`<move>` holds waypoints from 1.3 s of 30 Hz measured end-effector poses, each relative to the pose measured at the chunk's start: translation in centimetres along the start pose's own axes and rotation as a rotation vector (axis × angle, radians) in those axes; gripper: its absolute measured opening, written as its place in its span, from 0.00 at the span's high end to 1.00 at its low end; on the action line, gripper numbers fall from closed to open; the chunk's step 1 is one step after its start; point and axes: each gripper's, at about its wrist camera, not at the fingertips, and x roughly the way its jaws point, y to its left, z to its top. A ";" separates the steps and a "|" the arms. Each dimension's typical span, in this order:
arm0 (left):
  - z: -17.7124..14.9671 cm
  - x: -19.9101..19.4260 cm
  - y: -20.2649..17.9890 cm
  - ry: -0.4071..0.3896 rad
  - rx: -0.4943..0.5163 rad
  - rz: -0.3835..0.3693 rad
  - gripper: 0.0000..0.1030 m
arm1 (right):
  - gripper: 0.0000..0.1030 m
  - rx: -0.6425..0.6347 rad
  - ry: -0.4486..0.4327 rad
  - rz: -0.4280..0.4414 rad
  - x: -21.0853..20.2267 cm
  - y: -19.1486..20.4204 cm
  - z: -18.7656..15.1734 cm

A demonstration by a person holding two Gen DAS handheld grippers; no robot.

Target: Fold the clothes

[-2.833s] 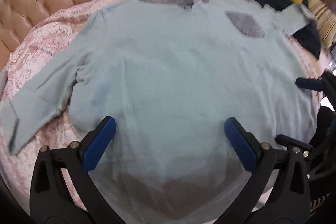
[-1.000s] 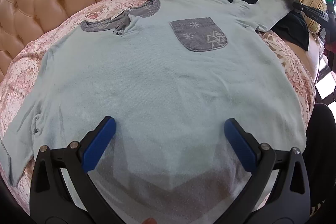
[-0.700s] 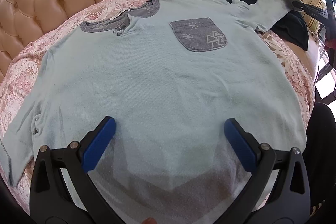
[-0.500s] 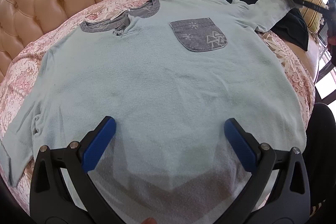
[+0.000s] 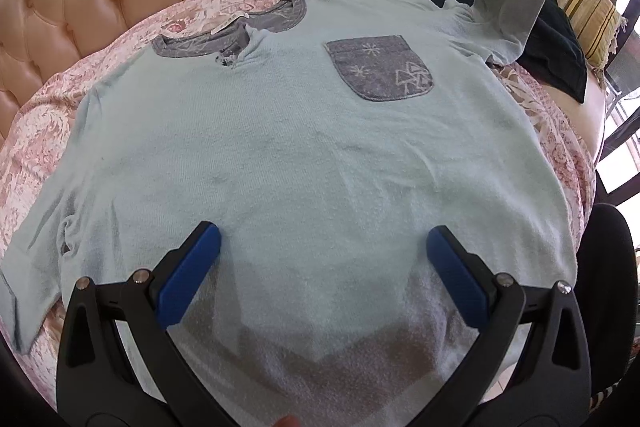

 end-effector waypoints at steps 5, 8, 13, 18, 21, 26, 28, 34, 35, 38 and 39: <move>0.0 -0.6 0.9 -0.003 -0.066 -0.053 0.00 | 0.94 -0.209 0.003 -0.006 0.3 9.0 1.6; -0.2 -1.5 2.3 -0.025 -0.159 -0.093 0.00 | 0.94 -0.276 0.000 -0.011 0.8 13.1 1.6; -0.9 -2.6 4.0 -0.050 -0.178 -0.098 0.00 | 0.94 -0.408 0.131 -0.053 5.7 18.6 -3.5; -1.7 -2.7 5.0 -0.047 -0.198 -0.104 0.00 | 0.94 -0.466 0.261 -0.117 9.7 19.6 -10.6; -1.7 -3.0 4.3 -0.044 -0.188 -0.194 0.00 | 0.94 -0.410 0.283 -0.108 9.0 18.4 -12.7; -1.0 -3.2 1.8 -0.060 -0.157 -0.312 0.00 | 0.92 -0.396 0.245 -0.143 6.6 16.8 -11.9; -1.0 -3.0 0.8 -0.061 -0.100 -0.215 0.00 | 0.92 -0.395 0.270 -0.153 6.4 16.3 -11.8; -1.4 -2.5 1.0 -0.051 -0.066 -0.143 0.00 | 0.90 -0.332 0.382 -0.168 5.4 14.5 -15.2; -1.5 -2.4 1.1 -0.049 -0.060 -0.131 0.00 | 0.87 -0.331 0.390 -0.205 5.1 14.1 -16.0; -1.7 -2.3 1.2 -0.046 -0.054 -0.107 0.00 | 0.61 -0.330 0.391 -0.284 4.3 13.1 -18.0; -1.7 -2.3 1.0 -0.046 -0.057 -0.116 0.00 | 0.59 -0.317 0.383 -0.286 4.1 12.7 -18.4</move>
